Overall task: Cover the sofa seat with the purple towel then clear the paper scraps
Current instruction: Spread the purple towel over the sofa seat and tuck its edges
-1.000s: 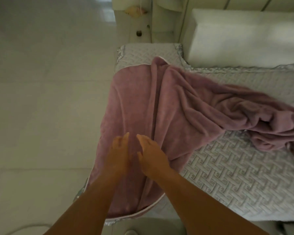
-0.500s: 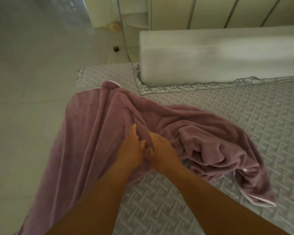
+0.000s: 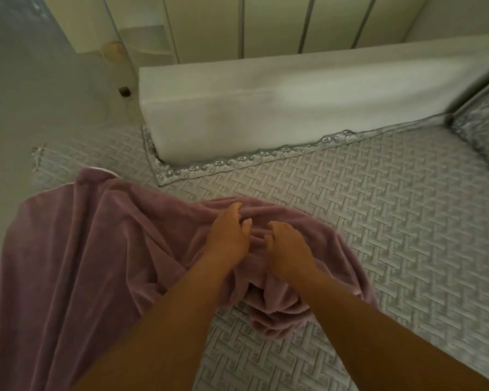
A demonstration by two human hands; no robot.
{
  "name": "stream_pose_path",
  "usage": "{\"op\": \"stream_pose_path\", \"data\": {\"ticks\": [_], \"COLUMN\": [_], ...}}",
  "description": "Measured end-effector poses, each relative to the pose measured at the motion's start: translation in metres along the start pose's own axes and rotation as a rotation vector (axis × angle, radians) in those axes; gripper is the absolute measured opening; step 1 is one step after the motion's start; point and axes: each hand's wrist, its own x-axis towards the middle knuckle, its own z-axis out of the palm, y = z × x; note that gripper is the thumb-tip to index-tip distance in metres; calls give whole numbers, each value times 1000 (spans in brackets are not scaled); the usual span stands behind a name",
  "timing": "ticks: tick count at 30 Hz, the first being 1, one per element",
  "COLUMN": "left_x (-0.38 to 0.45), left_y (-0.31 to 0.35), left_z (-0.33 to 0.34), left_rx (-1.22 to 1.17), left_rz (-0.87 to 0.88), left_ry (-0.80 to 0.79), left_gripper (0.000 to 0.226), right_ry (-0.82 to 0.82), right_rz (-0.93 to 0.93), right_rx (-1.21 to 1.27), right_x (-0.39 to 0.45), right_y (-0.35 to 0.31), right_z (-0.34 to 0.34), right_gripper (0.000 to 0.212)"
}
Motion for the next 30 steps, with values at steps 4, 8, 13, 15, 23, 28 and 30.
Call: {"op": "stream_pose_path", "data": {"ticks": [4, 8, 13, 15, 23, 28, 30], "left_x": [18, 34, 50, 56, 67, 58, 52], "left_y": [17, 27, 40, 49, 76, 72, 63], "left_z": [22, 47, 80, 95, 133, 110, 99], "left_rx": [-23, 20, 74, -9, -328, -1174, -1387], "left_rz": [41, 9, -30, -143, -748, -860, -864], "left_ry": [-58, -105, -156, -208, 50, 328, 340], "left_gripper": [41, 34, 23, 18, 35, 31, 42], "right_ry": [45, 78, 159, 104, -98, -38, -169], "right_rz": [48, 35, 207, 238, -146, 63, 44], "right_rx": [128, 97, -75, -108, 292, 593, 679], "right_x": [11, 22, 40, 50, 57, 65, 63], "right_y": [19, 44, 89, 104, 125, 127, 120], "right_z": [-3, -2, -6, -7, -6, -20, -24], "right_gripper": [29, 32, 57, 52, 19, 33, 58]}}
